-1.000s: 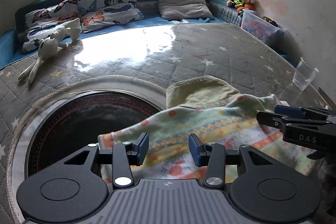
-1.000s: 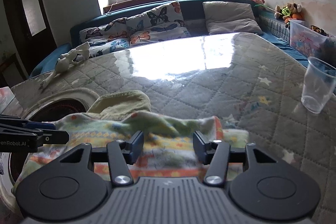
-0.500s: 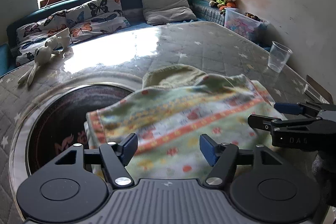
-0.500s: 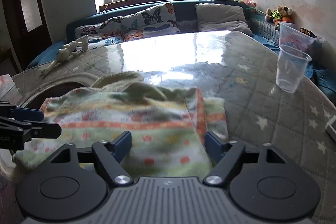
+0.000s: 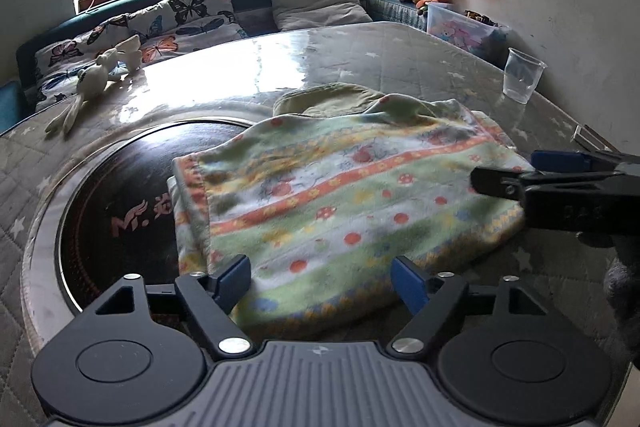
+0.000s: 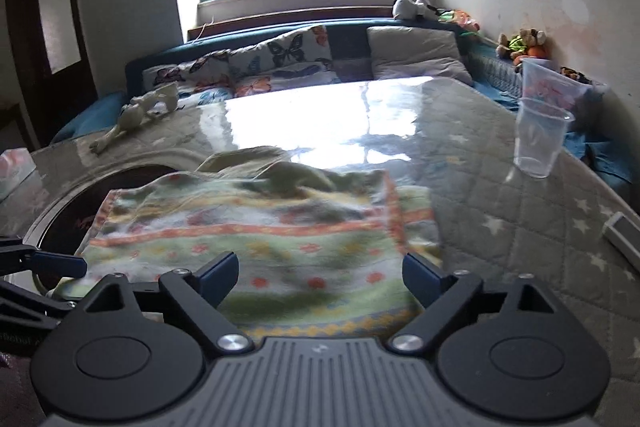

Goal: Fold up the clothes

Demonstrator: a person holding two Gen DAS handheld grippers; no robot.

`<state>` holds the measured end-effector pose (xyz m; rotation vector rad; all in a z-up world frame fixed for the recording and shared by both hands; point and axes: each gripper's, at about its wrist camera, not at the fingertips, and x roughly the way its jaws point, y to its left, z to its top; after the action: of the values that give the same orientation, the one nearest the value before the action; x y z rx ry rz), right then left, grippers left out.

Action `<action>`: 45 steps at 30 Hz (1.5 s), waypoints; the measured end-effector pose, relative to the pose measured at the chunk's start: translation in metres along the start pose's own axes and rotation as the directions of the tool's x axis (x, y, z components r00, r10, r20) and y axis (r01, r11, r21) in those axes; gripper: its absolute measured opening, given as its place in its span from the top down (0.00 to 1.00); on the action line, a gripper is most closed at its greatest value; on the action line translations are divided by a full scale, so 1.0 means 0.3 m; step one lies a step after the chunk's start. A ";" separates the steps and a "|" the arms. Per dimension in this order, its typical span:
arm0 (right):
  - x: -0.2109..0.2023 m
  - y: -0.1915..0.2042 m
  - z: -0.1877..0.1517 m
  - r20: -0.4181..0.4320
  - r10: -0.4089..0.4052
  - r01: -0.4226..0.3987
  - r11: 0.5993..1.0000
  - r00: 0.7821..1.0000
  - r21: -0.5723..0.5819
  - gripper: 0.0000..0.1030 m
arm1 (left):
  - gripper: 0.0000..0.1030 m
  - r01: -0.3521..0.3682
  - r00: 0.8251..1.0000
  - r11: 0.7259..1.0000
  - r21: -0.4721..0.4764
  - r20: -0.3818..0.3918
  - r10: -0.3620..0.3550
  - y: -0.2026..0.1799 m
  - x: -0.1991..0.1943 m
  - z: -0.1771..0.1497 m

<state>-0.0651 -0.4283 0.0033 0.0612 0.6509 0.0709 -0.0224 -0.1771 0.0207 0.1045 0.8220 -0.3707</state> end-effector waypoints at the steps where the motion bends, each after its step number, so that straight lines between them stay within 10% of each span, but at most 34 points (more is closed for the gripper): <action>1: 0.009 0.014 -0.007 -0.007 -0.003 0.003 1.000 1.000 -0.011 0.11 | 0.21 0.000 1.000 1.000 0.000 0.000 0.000 0.002 -0.004 -0.005; 15: -0.032 0.018 -0.082 -0.019 -0.018 0.018 0.999 1.000 -0.029 0.00 | 0.00 -0.047 0.999 0.999 0.011 0.027 0.047 0.013 -0.044 -0.055; 45: -0.089 -0.106 -0.148 -0.051 -0.116 0.119 0.991 0.992 0.068 0.00 | 0.00 -0.166 0.984 0.979 -0.115 0.039 0.171 0.178 -0.110 -0.113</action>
<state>-0.1119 -0.4607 -0.0184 0.0899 0.7029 -0.0645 -0.0471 -0.1102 0.0191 0.0604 0.7776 -0.1665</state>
